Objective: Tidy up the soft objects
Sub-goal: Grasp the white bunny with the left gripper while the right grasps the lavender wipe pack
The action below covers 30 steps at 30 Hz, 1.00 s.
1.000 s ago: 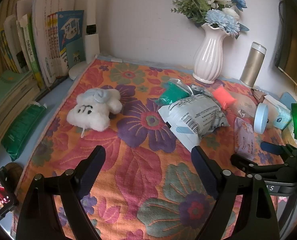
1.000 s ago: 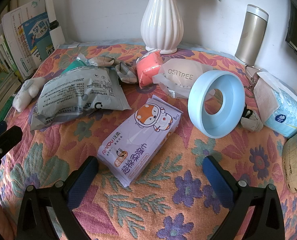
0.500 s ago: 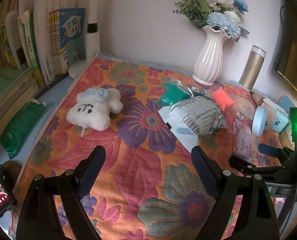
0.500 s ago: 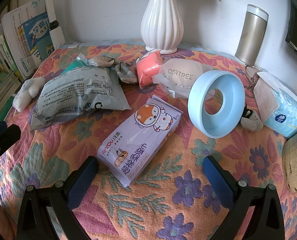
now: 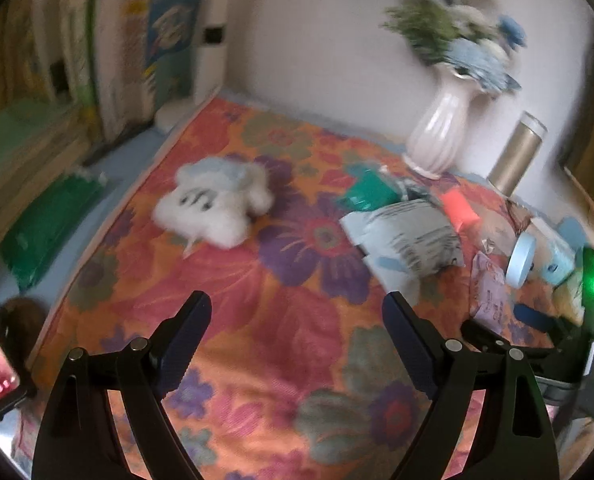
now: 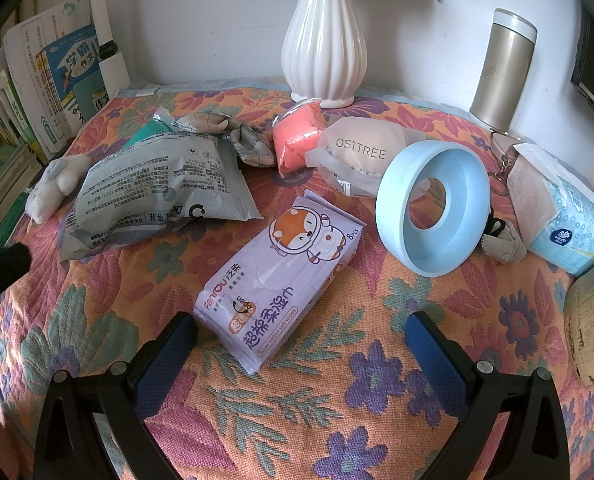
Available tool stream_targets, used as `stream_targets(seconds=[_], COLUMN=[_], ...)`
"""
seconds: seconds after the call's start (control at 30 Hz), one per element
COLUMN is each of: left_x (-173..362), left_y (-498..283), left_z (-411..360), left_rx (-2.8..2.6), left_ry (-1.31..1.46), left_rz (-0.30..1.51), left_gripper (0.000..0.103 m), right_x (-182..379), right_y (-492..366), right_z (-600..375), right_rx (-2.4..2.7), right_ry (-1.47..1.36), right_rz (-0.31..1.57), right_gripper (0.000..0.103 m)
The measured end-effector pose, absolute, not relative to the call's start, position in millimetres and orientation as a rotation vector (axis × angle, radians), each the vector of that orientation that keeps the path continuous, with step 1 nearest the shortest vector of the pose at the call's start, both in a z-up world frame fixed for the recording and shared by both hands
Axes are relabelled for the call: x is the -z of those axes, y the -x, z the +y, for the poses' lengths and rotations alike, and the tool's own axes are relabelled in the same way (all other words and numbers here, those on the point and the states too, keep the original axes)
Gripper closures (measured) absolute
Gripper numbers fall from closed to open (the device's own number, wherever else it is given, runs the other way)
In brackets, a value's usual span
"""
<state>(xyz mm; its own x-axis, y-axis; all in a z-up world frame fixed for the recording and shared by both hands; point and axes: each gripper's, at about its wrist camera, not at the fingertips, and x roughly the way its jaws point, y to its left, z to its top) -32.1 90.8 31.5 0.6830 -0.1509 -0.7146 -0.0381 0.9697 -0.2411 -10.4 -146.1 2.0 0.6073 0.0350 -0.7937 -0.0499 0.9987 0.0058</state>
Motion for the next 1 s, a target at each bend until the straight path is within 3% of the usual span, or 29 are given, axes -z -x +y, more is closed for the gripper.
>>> stream_targets(seconds=[0.2,0.53,0.63,0.87,1.0], left_x=[-41,-29,-22,-10,-10], left_y=[15,-78,-87,-90,-90], left_z=[141,129,133,123,119], left_rx=[0.001,-0.130,-0.098,-0.059,-0.054], left_ry=[0.315,0.218,0.214,0.146,0.126], left_rz=[0.886,0.954,0.957,0.938,0.928], left_gripper=[0.017,0.017,0.017,0.017,0.020], right_x=[-2,-2,-7,-22,-19], right_y=[10,14,10,16,-2], right_z=[-146,-147,-153,-186,-165], right_rx=[-0.049,-0.050,-0.153,-0.253,-0.137], right_ry=[0.018,0.018,0.043,-0.316,-0.264], right_rz=[0.917,0.920,1.004,1.000,1.025], right_gripper=[0.000,0.000,0.000,0.000,0.003])
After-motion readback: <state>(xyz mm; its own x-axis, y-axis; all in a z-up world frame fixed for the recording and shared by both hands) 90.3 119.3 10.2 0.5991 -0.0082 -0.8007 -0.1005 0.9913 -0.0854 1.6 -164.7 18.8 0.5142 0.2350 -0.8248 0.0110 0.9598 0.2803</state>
